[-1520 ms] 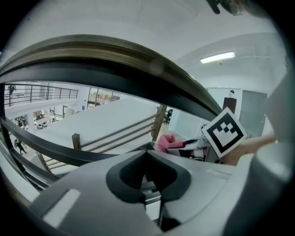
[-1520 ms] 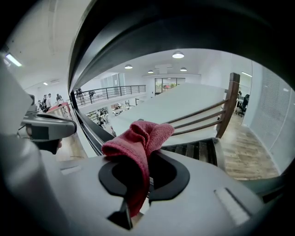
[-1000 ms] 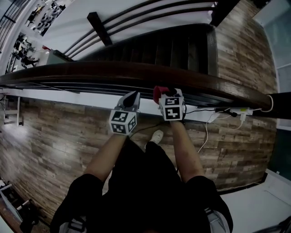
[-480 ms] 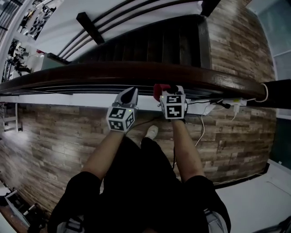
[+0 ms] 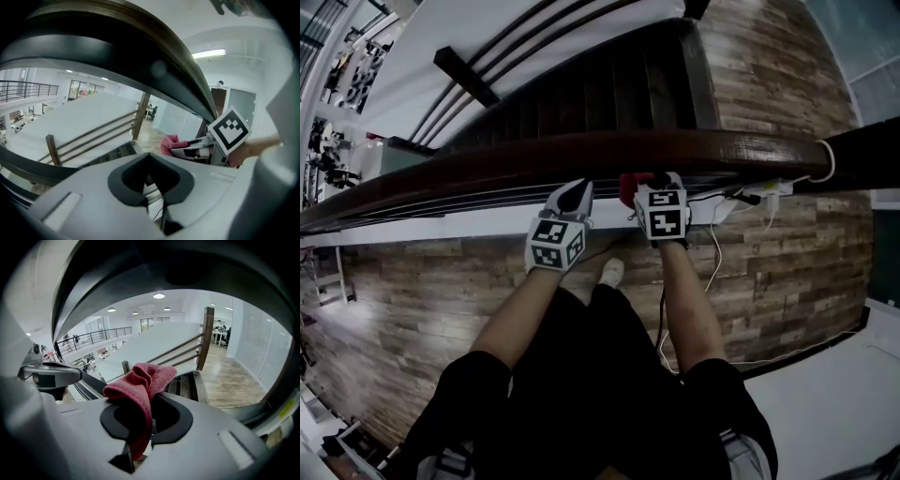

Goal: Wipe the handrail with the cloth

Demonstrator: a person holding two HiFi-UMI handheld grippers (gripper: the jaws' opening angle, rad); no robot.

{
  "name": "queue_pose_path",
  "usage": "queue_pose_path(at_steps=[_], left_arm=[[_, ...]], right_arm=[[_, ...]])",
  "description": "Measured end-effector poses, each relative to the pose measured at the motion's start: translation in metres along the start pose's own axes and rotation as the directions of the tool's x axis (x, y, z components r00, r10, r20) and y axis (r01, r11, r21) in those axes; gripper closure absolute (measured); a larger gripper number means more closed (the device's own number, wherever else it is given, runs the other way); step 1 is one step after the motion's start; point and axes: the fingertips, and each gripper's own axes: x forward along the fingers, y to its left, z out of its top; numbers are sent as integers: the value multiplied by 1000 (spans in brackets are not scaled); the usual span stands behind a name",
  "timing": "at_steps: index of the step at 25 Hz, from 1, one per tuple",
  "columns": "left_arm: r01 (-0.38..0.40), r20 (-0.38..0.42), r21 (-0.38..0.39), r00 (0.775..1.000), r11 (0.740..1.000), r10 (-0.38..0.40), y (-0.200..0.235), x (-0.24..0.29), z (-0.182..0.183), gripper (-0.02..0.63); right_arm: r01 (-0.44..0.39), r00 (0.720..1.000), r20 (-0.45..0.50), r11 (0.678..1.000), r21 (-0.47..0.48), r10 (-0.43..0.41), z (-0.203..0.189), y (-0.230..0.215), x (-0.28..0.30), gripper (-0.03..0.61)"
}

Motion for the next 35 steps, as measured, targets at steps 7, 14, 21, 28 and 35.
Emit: queue_pose_path(at_steps=[7, 14, 21, 28, 35], left_arm=[[67, -37, 36, 997, 997, -66, -35, 30, -1, 615], [102, -95, 68, 991, 992, -95, -67, 55, -4, 615], [172, -115, 62, 980, 983, -164, -101, 72, -1, 615], [220, -135, 71, 969, 973, -209, -124, 89, -3, 615], [265, -128, 77, 959, 961, -254, -143, 101, 4, 614]], right_arm=[[38, 999, -1, 999, 31, -38, -7, -40, -12, 528], [59, 998, 13, 997, 58, -60, -11, -69, -20, 528], [80, 997, 9, 994, 79, -81, -15, -90, -30, 528], [130, 991, 1, 987, 90, -130, -21, -117, -42, 528], [168, 986, -2, 980, 105, -168, -27, -141, -51, 528]])
